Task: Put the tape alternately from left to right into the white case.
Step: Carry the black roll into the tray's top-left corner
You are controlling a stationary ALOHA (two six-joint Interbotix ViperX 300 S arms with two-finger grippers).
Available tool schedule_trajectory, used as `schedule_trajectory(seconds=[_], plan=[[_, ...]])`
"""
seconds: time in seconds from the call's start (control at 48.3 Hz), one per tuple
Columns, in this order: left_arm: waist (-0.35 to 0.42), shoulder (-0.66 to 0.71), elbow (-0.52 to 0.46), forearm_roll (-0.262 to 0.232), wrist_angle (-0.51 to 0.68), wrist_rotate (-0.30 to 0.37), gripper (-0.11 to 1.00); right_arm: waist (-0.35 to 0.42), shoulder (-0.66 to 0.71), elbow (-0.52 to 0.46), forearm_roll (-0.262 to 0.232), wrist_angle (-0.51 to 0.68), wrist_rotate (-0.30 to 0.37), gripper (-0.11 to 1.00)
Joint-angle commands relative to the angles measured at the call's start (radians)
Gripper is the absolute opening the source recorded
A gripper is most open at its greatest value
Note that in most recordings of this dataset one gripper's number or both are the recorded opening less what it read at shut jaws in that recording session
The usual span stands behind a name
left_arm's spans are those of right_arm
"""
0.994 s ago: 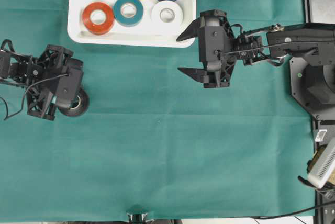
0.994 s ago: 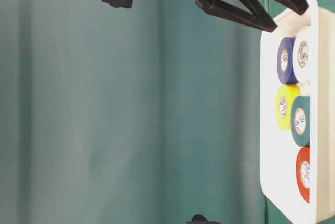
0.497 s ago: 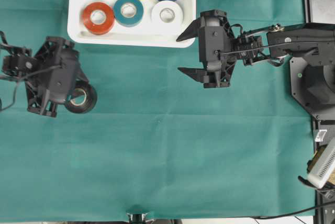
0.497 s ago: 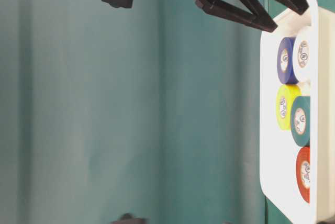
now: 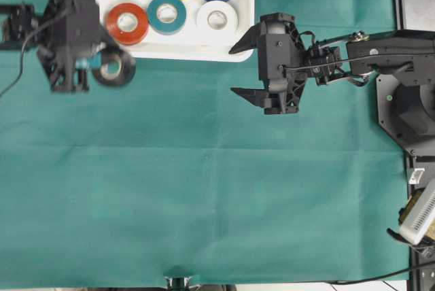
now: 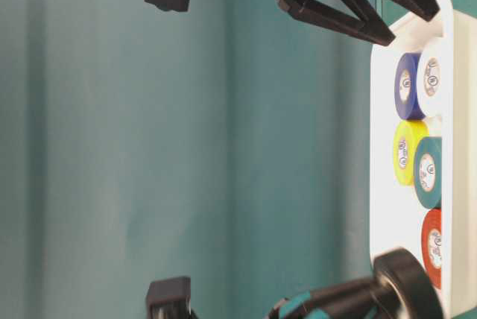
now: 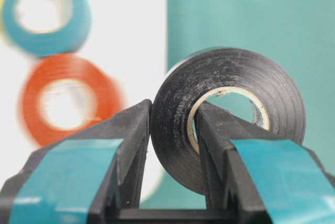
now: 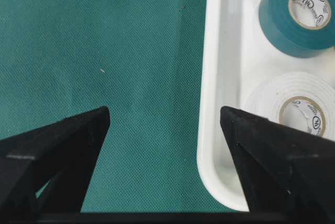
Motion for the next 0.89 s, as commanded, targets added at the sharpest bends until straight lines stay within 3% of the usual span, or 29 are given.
schedule_trajectory(seconds=[0.0, 0.311, 0.87], plan=[[0.044, 0.008, -0.040, 0.000, -0.020, 0.003, 0.25, 0.003, -0.014, -0.009, 0.000, -0.008, 0.002, 0.78], [0.196, 0.129, -0.106, 0.000, -0.083, 0.005, 0.25, 0.003, -0.012, -0.008, 0.000, -0.009, 0.002, 0.78], [0.365, 0.279, -0.227, 0.000, -0.110, 0.005, 0.25, 0.003, -0.008, -0.008, -0.002, -0.009, 0.002, 0.78]])
